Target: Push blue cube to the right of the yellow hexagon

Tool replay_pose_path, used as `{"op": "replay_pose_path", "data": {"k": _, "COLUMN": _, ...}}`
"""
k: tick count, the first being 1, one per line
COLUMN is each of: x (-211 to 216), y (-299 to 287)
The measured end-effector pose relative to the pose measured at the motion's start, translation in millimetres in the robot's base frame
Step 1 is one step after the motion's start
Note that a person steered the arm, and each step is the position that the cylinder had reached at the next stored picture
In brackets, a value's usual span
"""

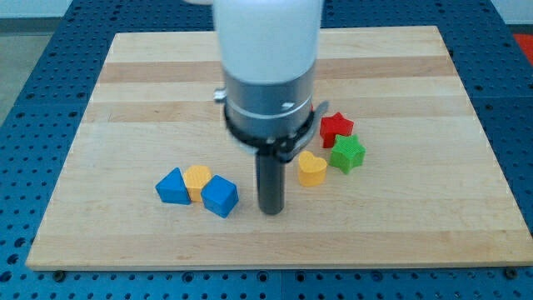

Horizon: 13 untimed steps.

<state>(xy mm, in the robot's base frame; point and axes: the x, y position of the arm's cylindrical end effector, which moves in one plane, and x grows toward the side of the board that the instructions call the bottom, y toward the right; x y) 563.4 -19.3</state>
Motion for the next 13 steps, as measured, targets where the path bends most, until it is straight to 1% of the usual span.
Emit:
{"op": "replay_pose_path", "data": {"k": 1, "x": 28.4, "y": -30.7}}
{"op": "replay_pose_path", "data": {"k": 2, "x": 31.3, "y": -91.8}}
{"op": "replay_pose_path", "data": {"k": 3, "x": -1.8, "y": -95.9}}
{"op": "replay_pose_path", "data": {"k": 4, "x": -31.6, "y": -72.7}}
{"op": "replay_pose_path", "data": {"k": 5, "x": -36.0, "y": -74.8}}
{"op": "replay_pose_path", "data": {"k": 6, "x": -20.0, "y": -87.0}}
{"op": "replay_pose_path", "data": {"k": 7, "x": -2.3, "y": -87.0}}
{"op": "replay_pose_path", "data": {"k": 8, "x": 1.0, "y": -70.8}}
{"op": "replay_pose_path", "data": {"k": 9, "x": -11.5, "y": -43.1}}
{"op": "replay_pose_path", "data": {"k": 10, "x": -22.6, "y": -32.4}}
{"op": "replay_pose_path", "data": {"k": 11, "x": -18.7, "y": -34.2}}
{"op": "replay_pose_path", "data": {"k": 12, "x": -16.7, "y": -48.2}}
{"op": "replay_pose_path", "data": {"k": 13, "x": -26.8, "y": -47.0}}
